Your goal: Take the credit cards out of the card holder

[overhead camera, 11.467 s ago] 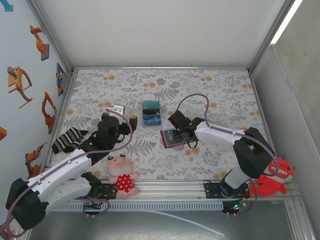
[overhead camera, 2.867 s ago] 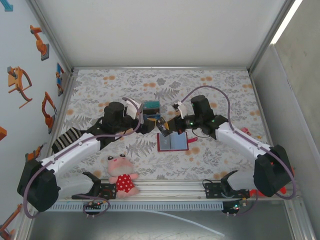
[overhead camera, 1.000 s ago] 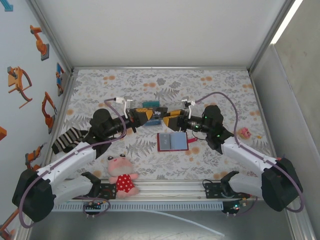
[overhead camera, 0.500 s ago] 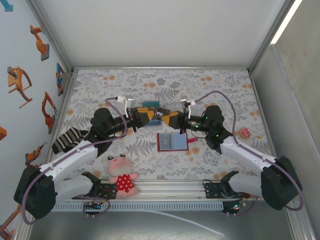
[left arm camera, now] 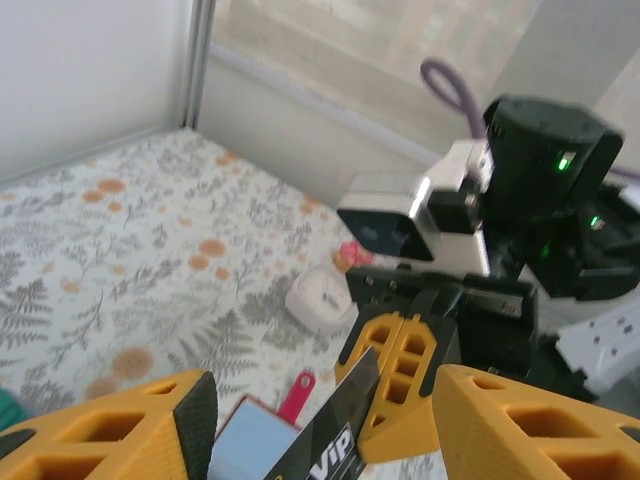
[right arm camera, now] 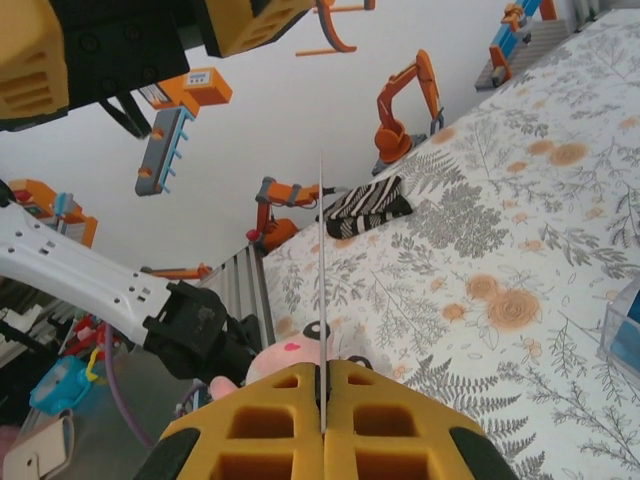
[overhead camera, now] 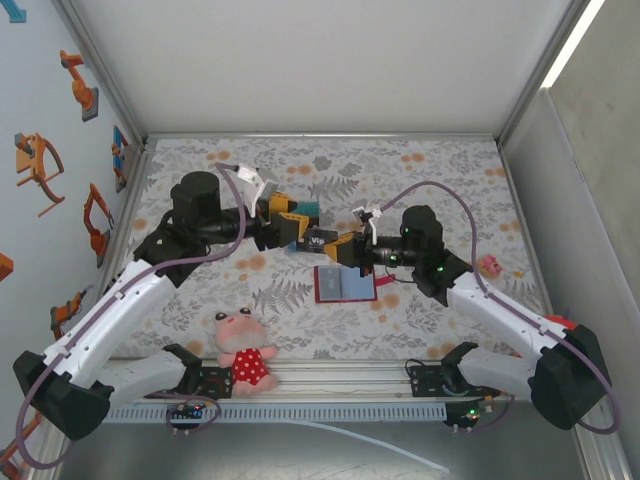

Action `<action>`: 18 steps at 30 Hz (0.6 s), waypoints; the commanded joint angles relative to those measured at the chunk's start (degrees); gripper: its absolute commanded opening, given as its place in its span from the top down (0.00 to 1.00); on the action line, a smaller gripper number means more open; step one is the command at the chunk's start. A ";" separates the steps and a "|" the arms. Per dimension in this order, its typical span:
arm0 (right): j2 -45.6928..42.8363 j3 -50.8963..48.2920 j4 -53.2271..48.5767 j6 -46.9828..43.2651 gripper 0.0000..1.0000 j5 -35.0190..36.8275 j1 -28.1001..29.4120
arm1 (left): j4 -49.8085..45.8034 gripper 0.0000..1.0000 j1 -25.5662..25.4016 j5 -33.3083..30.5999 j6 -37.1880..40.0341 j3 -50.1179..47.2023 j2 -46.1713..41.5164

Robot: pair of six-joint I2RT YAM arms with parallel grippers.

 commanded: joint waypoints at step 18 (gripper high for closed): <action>0.41 4.53 -8.06 -5.43 0.99 0.02 1.58 | -28.10 0.60 -1.75 9.31 23.51 13.28 15.77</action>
